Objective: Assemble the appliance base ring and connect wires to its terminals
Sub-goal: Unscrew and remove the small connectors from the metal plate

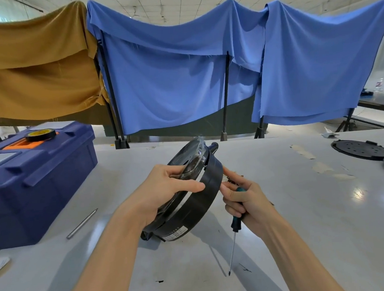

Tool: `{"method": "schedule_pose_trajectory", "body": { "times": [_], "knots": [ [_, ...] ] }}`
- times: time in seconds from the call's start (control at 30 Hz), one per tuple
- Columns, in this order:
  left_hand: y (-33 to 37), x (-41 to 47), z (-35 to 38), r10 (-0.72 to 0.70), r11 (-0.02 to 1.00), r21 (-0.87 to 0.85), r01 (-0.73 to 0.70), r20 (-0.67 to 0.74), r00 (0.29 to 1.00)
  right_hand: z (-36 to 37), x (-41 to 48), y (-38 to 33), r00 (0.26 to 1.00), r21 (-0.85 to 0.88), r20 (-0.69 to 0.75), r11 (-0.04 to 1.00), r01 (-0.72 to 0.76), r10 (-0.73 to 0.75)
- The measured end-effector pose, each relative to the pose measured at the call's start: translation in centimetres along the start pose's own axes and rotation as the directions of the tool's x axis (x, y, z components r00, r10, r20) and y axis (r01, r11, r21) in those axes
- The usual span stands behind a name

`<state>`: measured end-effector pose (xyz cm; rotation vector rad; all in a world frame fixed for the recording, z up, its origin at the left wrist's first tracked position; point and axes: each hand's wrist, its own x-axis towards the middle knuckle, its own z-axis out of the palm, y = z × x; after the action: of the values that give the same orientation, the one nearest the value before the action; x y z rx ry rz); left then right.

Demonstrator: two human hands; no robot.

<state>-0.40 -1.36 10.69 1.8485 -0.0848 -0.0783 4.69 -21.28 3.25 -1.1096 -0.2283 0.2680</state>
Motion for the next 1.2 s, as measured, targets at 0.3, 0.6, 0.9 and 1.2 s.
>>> {"method": "schedule_pose_trajectory", "body": {
  "times": [0.3,0.6,0.9,1.2],
  "knots": [
    [0.1,-0.2,-0.3,0.029,0.998,-0.053,-0.027,0.023,0.999,2.0,-0.1,0.0,0.997,0.082,-0.055,0.995,0.054,-0.050],
    [0.2,0.1,0.2,0.062,0.997,-0.042,-0.062,-0.017,0.998,2.8,-0.3,-0.3,0.990,0.069,-0.116,0.993,0.092,-0.083],
    [0.8,-0.3,-0.5,0.185,0.980,0.072,-0.184,-0.004,0.983,4.0,-0.9,-0.7,0.975,0.088,-0.134,0.978,0.191,-0.179],
    [2.2,-0.6,-1.1,0.228,0.971,0.074,-0.225,-0.024,0.973,6.0,-1.1,-2.2,0.936,-0.074,-0.216,0.961,0.268,-0.278]
  ]
}}
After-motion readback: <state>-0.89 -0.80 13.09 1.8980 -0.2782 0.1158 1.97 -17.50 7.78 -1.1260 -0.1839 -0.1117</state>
